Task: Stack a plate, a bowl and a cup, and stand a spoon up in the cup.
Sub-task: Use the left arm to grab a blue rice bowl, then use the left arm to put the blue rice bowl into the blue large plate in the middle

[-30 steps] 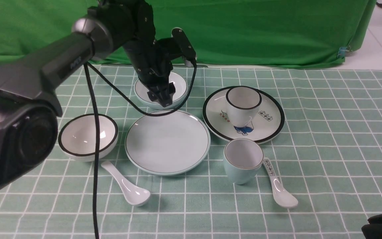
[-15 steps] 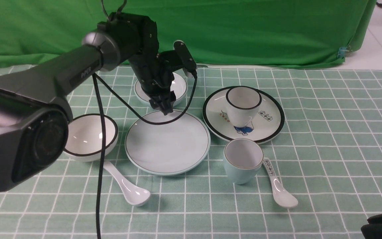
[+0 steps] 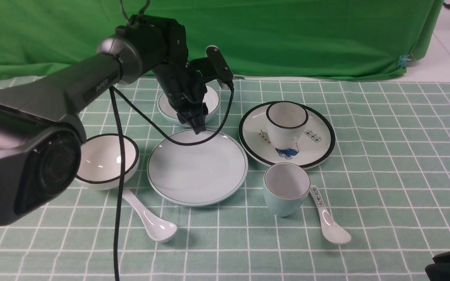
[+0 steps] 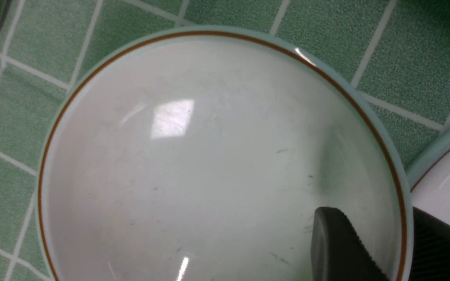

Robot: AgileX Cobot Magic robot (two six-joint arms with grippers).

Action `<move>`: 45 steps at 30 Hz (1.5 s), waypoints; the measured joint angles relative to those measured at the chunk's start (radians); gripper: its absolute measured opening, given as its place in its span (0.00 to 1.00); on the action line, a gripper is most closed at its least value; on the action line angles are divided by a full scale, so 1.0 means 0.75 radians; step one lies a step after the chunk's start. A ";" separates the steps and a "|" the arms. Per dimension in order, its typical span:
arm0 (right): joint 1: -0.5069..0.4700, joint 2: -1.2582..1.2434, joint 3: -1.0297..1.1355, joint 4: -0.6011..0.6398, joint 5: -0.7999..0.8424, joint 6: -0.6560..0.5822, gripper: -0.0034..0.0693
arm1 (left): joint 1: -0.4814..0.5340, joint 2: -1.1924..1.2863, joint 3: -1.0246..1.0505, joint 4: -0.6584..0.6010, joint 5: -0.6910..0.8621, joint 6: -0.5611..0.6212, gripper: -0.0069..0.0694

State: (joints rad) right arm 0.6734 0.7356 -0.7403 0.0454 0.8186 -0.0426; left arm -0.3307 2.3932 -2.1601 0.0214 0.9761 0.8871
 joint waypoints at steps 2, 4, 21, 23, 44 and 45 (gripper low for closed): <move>0.000 0.000 0.000 0.000 0.000 0.000 0.24 | 0.000 0.000 0.000 0.000 -0.003 0.000 0.33; 0.000 0.000 0.000 0.000 0.000 0.000 0.24 | 0.000 0.000 0.000 -0.005 -0.003 0.000 0.32; 0.000 0.000 0.000 -0.002 -0.010 -0.052 0.24 | -0.010 -0.096 0.001 -0.002 0.137 -0.134 0.12; 0.000 0.000 0.000 -0.006 -0.013 -0.062 0.24 | -0.024 -0.156 0.003 0.000 0.199 -0.178 0.12; 0.000 0.000 0.000 -0.050 -0.060 -0.069 0.24 | -0.382 -0.599 0.869 0.178 -0.023 -0.429 0.13; 0.000 0.000 0.000 -0.050 -0.060 -0.069 0.24 | -0.382 -0.597 0.871 0.179 -0.024 -0.429 0.13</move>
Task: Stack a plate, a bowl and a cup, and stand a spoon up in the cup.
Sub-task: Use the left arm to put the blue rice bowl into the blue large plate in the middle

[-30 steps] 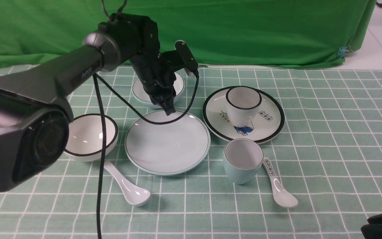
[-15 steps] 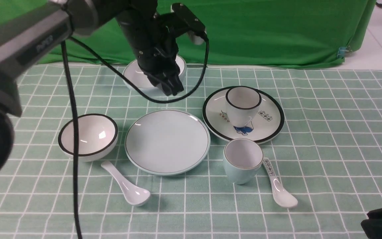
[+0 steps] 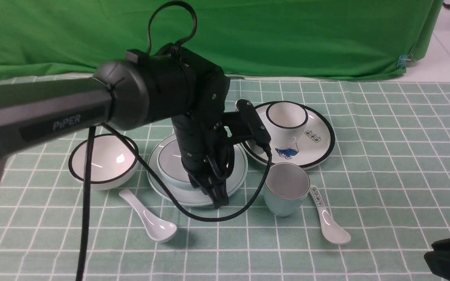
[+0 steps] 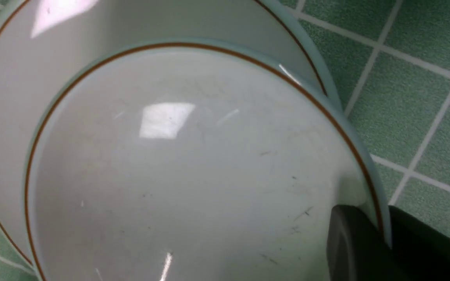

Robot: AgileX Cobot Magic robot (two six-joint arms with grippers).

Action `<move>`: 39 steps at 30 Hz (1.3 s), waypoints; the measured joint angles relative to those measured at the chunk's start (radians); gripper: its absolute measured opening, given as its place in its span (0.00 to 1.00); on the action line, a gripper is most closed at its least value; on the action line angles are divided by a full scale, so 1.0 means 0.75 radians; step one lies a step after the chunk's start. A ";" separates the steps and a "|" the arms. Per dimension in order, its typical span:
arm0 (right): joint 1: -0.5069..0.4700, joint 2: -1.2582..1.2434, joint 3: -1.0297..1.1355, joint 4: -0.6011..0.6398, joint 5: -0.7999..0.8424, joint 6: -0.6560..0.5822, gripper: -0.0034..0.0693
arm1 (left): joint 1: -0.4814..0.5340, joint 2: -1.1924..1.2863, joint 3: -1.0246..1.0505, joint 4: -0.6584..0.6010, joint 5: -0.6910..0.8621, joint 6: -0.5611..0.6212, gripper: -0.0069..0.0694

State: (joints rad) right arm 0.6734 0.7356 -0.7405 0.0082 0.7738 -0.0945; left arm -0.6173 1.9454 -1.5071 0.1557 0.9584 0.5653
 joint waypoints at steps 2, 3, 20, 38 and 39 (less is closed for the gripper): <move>0.000 0.000 0.000 0.000 0.000 0.004 0.24 | 0.000 0.010 0.000 0.014 -0.019 0.000 0.13; 0.000 0.000 0.000 0.000 0.001 0.004 0.24 | 0.001 0.013 0.000 0.021 -0.031 0.000 0.13; 0.000 0.000 0.000 0.014 0.033 0.008 0.24 | 0.053 0.065 0.000 -0.002 -0.099 -0.010 0.21; 0.000 0.081 -0.079 0.015 0.067 0.110 0.52 | 0.053 -0.227 0.000 -0.208 -0.037 -0.075 0.68; 0.000 0.136 -0.116 0.015 0.091 0.109 0.52 | 0.053 -0.303 0.002 -0.241 -0.032 -0.132 0.65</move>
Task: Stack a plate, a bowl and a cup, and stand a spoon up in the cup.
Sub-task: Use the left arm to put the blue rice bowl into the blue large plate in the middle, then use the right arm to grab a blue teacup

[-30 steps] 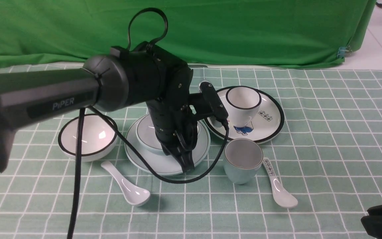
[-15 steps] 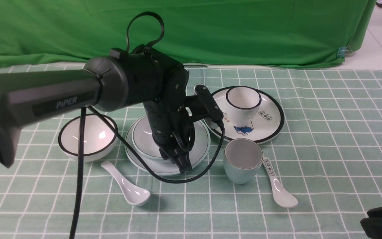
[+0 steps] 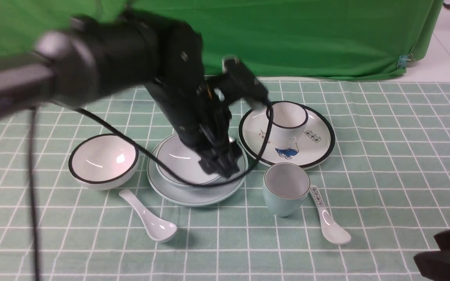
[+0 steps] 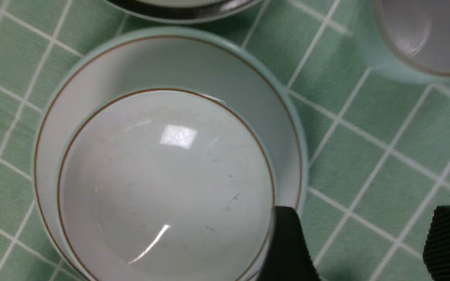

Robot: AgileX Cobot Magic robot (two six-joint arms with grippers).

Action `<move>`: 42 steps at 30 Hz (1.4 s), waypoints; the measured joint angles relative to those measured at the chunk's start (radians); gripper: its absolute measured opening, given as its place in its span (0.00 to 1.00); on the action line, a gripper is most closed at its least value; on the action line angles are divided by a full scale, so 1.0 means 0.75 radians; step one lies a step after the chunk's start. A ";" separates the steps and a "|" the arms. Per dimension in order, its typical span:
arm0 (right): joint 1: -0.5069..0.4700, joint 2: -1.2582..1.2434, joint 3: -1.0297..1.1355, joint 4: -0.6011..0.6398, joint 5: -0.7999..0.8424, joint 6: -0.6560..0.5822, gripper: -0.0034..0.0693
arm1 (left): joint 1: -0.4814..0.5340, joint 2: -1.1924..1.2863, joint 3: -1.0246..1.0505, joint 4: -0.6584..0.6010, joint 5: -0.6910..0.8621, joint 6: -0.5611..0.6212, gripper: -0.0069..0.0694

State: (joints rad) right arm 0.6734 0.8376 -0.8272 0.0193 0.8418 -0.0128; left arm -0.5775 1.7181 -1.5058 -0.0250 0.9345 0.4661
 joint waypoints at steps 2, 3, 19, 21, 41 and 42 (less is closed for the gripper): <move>0.000 0.111 -0.077 0.000 0.033 -0.014 0.52 | 0.000 -0.128 0.014 -0.010 0.002 -0.055 0.59; 0.000 0.111 -0.084 0.000 0.036 -0.015 0.52 | 0.000 -0.158 0.021 -0.014 0.002 -0.075 0.57; 0.001 1.031 -0.772 0.172 0.180 -0.263 0.54 | 0.000 -1.456 1.129 -0.120 -0.579 -0.273 0.10; 0.001 1.130 -0.849 0.173 0.217 -0.280 0.56 | 0.000 -1.571 1.255 -0.135 -0.654 -0.273 0.10; -0.022 1.601 -1.097 0.070 0.227 -0.277 0.60 | 0.000 -1.763 1.447 -0.142 -0.757 -0.247 0.10; -0.022 1.603 -1.098 0.070 0.227 -0.277 0.59 | 0.000 -1.763 1.447 -0.142 -0.755 -0.247 0.10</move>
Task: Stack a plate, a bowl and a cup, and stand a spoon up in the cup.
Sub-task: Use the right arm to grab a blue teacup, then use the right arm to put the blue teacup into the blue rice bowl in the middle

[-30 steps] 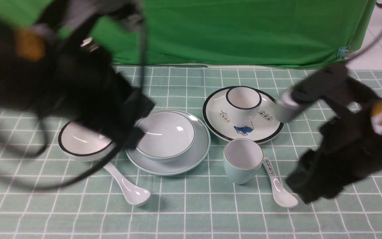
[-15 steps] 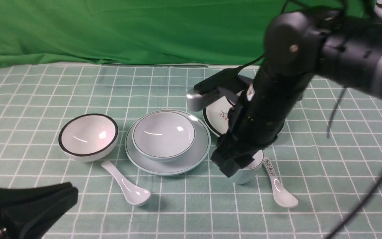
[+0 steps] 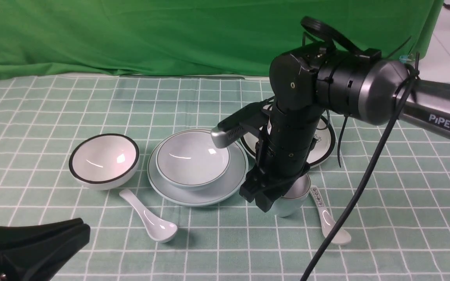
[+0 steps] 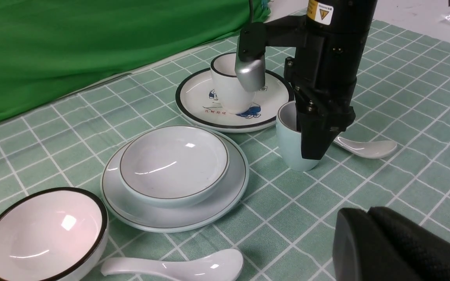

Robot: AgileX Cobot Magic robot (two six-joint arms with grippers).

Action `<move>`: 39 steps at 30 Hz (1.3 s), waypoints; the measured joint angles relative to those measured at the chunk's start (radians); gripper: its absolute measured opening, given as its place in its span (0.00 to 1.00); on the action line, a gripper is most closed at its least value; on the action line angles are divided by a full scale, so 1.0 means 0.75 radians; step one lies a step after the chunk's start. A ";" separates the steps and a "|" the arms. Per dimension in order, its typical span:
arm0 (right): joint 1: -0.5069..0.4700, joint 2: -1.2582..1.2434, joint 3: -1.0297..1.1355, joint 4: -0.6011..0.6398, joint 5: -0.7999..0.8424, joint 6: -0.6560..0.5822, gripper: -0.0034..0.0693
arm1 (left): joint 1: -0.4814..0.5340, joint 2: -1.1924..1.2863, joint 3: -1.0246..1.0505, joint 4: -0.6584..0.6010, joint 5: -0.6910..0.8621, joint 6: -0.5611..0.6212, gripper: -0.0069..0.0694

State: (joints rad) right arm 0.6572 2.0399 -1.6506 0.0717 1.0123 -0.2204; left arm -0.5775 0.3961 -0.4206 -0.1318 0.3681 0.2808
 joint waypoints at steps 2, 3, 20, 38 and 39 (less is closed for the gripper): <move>-0.002 0.003 0.000 0.001 0.000 0.000 0.55 | 0.000 0.000 0.000 0.000 0.000 0.001 0.10; -0.002 0.006 0.000 0.003 0.000 0.000 0.50 | 0.000 0.000 0.000 0.000 0.000 0.001 0.10; 0.107 -0.059 -0.389 0.067 0.040 -0.031 0.16 | 0.000 0.000 0.000 -0.002 -0.001 0.003 0.10; 0.139 0.466 -0.896 0.063 0.063 -0.044 0.16 | 0.000 0.000 0.014 -0.002 -0.003 0.005 0.10; 0.139 0.468 -0.896 0.062 0.063 -0.044 0.16 | 0.000 0.000 0.014 -0.002 -0.003 0.005 0.10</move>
State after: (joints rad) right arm 0.7613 2.3905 -2.3224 0.1182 1.0594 -0.2530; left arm -0.5775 0.3961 -0.4103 -0.1336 0.3657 0.2845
